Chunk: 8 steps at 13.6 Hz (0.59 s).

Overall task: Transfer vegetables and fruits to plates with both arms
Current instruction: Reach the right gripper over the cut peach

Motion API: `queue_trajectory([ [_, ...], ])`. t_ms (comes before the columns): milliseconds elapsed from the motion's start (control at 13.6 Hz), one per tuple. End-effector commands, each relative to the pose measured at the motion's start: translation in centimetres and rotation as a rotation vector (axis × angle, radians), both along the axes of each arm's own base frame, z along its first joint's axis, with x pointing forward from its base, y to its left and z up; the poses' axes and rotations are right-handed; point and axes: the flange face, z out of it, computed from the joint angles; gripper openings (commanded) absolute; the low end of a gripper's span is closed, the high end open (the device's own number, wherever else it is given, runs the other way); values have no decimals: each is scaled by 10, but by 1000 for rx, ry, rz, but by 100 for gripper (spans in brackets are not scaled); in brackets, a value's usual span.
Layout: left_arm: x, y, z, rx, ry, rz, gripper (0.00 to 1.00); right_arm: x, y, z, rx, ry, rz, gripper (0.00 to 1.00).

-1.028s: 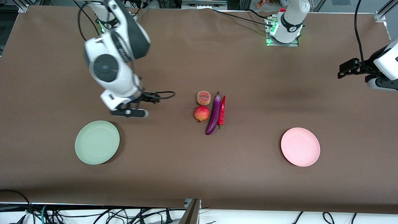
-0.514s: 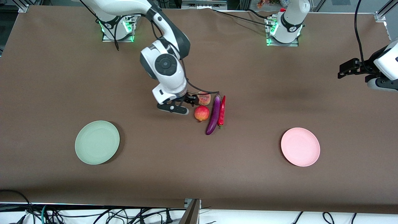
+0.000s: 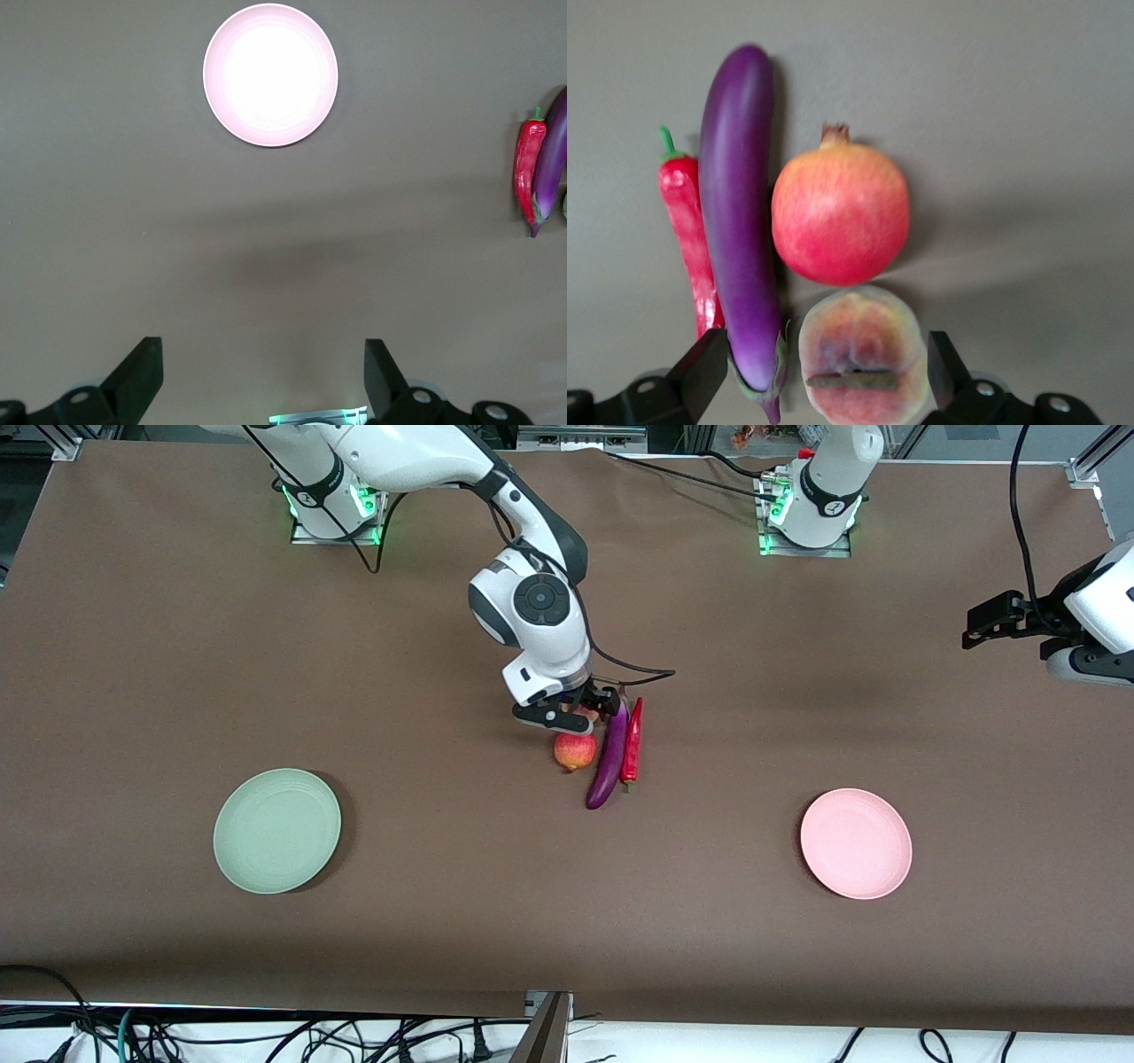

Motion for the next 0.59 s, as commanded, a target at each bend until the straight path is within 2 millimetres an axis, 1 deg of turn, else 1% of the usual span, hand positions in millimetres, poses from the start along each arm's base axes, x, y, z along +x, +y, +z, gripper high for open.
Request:
queue_trajectory([
  [0,-7,1,4,7,-8,-23,100,1,6,-9,2,-5,-9,100],
  [294,-7,1,3,7,-5,-23,100,0,6,-11,-6,-11,38,100],
  [514,-7,-1,4,2,-6,-26,100,-5,8,-22,-27,-10,100,100],
])
